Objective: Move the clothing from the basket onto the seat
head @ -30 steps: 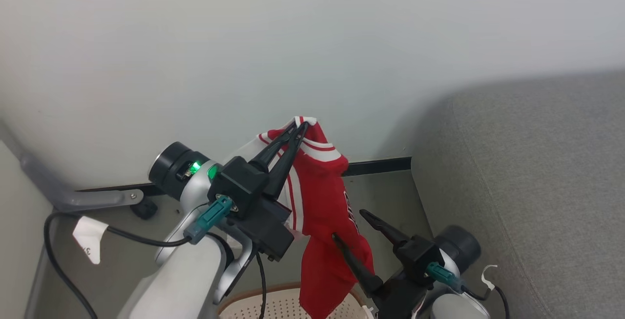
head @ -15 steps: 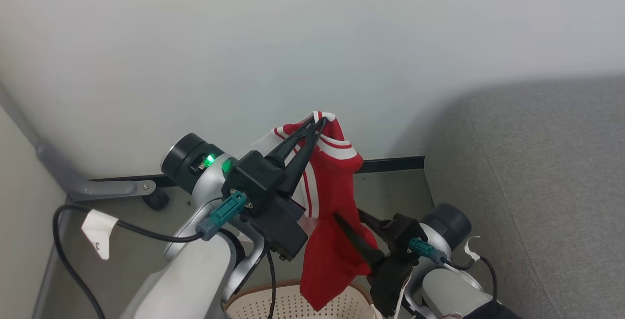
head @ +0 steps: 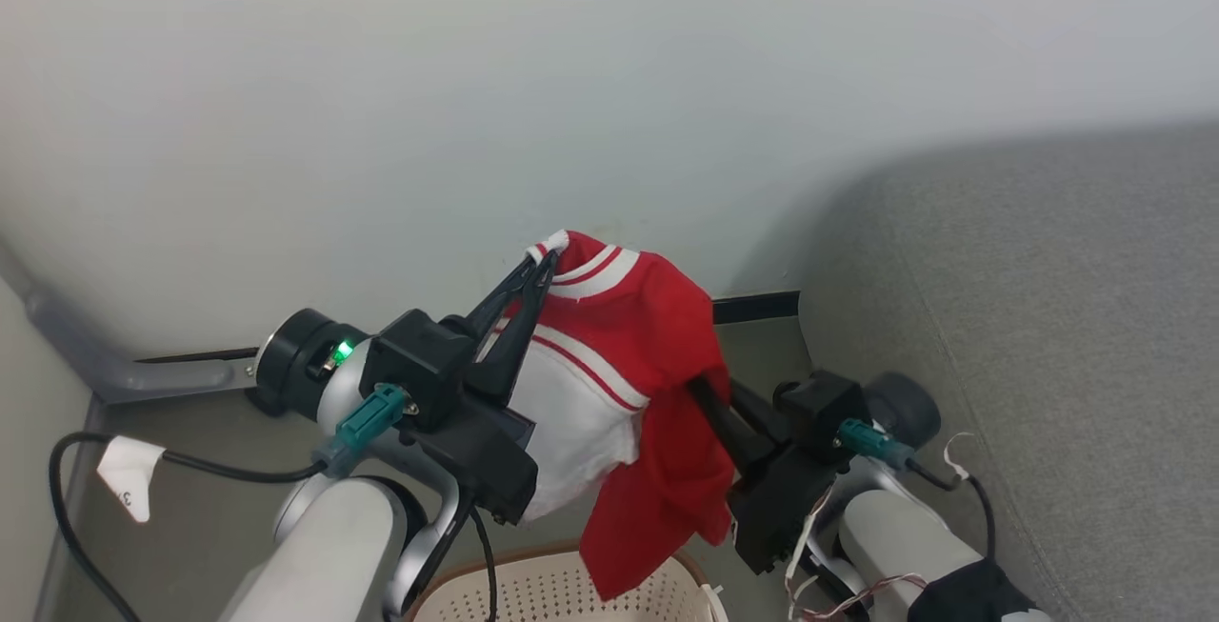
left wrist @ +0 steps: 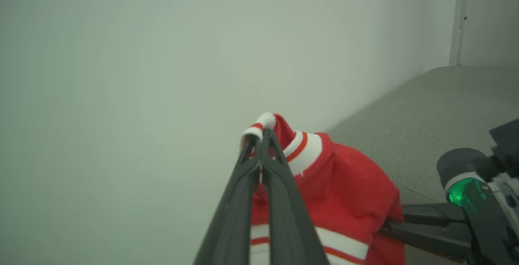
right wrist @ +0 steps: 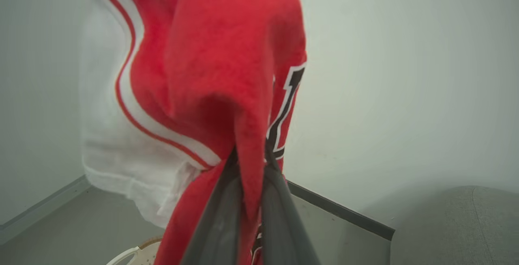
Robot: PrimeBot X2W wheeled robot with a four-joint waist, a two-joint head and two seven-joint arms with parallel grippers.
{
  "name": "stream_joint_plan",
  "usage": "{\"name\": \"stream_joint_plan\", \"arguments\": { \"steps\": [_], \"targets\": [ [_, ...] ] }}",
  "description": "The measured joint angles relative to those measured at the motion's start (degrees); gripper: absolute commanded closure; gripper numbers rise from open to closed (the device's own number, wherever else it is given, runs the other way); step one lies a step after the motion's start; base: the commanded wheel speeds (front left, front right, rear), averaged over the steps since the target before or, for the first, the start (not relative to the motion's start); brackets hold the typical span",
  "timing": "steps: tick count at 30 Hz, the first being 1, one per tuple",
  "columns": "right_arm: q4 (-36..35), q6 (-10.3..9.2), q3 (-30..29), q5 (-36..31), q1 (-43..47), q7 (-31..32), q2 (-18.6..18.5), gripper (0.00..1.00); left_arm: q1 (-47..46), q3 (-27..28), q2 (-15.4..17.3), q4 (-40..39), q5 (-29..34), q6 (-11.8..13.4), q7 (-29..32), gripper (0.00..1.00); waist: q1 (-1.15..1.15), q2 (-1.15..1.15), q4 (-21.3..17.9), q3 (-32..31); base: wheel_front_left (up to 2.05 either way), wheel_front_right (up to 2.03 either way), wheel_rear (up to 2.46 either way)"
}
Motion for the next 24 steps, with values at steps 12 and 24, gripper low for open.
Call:
{"name": "stream_joint_plan", "arguments": {
  "steps": [12,24],
  "targets": [
    [-9.33,-0.7,-7.97,1.37,0.14,-0.02,-8.13,1.0,5.43,0.19,-1.36,1.89,-2.81,0.94,-1.88,0.0,0.0,0.0,-4.4,-0.11,0.0,0.0,0.0],
    [-16.81,-3.69,-13.22,1.0,5.77,-0.41,-15.59,1.0,9.53,-4.3,-3.34,2.2,-3.48,0.36,-3.85,0.0,-0.01,0.0,-8.13,-0.59,0.0,0.0,0.0]
  ]
}}
